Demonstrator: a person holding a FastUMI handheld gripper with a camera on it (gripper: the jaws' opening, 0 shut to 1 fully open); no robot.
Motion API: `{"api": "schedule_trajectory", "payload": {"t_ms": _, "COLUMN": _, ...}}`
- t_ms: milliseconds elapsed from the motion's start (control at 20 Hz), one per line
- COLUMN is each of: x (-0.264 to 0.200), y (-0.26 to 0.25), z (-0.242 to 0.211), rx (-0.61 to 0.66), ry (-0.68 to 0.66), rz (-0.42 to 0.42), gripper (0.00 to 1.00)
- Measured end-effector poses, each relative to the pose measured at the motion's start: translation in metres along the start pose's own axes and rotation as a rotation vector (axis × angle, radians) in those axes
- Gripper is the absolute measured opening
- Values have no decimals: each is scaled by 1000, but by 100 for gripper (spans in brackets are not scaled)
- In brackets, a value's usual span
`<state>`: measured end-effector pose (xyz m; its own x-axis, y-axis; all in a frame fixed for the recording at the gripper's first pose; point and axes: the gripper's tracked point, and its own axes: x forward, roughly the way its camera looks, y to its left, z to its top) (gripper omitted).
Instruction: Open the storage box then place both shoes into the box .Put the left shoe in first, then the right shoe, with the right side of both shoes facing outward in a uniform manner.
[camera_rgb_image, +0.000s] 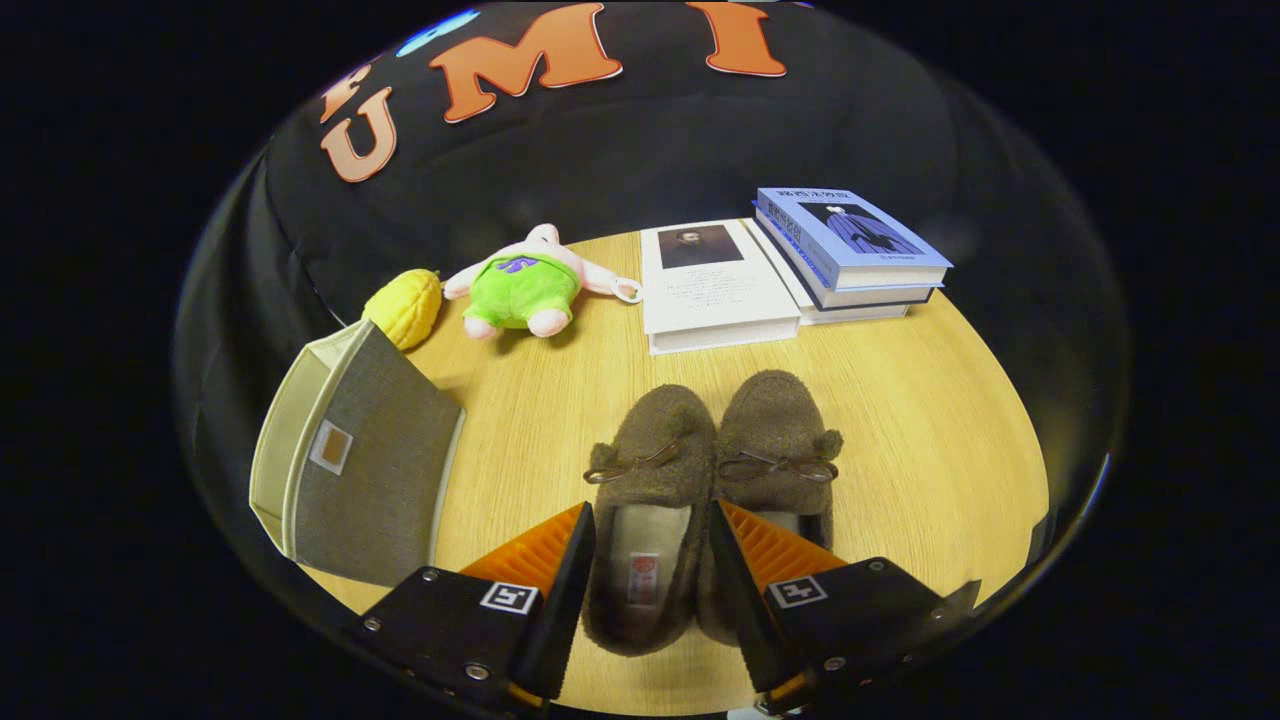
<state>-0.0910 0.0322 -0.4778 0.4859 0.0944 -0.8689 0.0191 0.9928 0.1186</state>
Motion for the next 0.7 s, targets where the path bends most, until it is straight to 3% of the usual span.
{"api": "schedule_trajectory", "payload": {"t_ms": 250, "x": 16, "y": -1, "z": -2, "rx": -1, "ry": -11, "rz": 39, "gripper": 52}}
{"api": "schedule_trajectory", "payload": {"t_ms": 450, "x": 27, "y": -4, "z": -6, "rx": -33, "ry": 23, "rz": 30, "gripper": 47}}
{"api": "schedule_trajectory", "payload": {"t_ms": 700, "x": 38, "y": -24, "z": -18, "rx": -140, "ry": 76, "rz": -78, "gripper": 39}}
